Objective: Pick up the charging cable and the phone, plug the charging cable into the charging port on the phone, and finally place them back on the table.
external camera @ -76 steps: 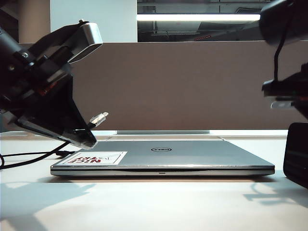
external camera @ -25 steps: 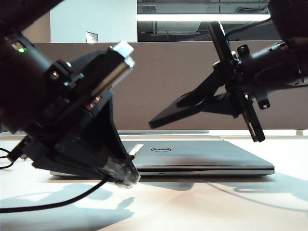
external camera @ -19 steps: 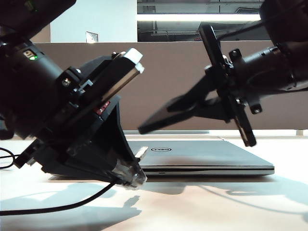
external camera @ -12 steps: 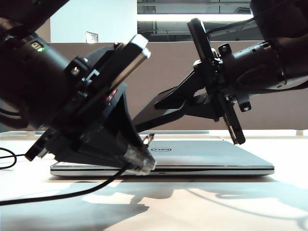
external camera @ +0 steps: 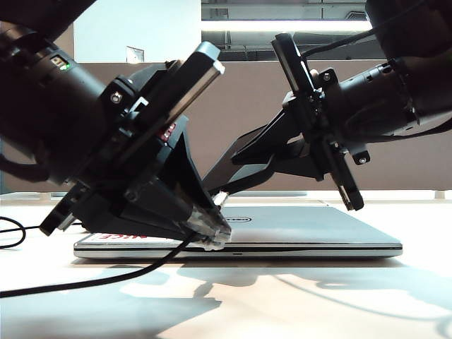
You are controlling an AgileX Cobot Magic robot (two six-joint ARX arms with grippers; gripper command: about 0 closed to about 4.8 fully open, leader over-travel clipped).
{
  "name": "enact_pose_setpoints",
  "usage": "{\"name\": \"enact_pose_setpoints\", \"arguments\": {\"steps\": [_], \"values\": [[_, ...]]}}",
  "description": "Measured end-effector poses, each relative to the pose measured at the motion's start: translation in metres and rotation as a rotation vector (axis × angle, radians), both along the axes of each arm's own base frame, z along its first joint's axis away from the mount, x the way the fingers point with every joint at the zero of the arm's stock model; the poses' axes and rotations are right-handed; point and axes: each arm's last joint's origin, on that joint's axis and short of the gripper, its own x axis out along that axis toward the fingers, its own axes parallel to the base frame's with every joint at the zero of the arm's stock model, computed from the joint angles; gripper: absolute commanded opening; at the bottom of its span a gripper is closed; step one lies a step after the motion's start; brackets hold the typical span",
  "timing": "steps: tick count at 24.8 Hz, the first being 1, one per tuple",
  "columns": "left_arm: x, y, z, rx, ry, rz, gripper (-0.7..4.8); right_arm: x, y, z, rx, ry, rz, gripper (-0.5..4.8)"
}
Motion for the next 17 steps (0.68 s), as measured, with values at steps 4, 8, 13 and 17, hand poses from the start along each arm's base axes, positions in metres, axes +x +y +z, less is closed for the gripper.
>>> {"name": "enact_pose_setpoints", "arguments": {"steps": [4, 8, 13, 17], "values": [[-0.0001, 0.0001, -0.0001, 0.000, 0.001, -0.001, -0.06, -0.0004, 0.0001, -0.0002, 0.003, 0.004, 0.013, -0.05], [0.0000, 0.0000, 0.0000, 0.000, 0.001, -0.001, -0.06, -0.0004, 0.0000, -0.0004, 0.002, 0.007, 0.014, -0.05], [-0.0002, 0.0000, -0.0002, -0.001, 0.003, -0.004, -0.06, -0.0008, 0.0002, -0.0003, 0.007, 0.009, 0.029, -0.05], [-0.0002, 0.0000, -0.0001, -0.001, 0.003, -0.004, -0.06, -0.0007, 0.0001, -0.0002, 0.003, 0.000, 0.034, -0.05]]}}
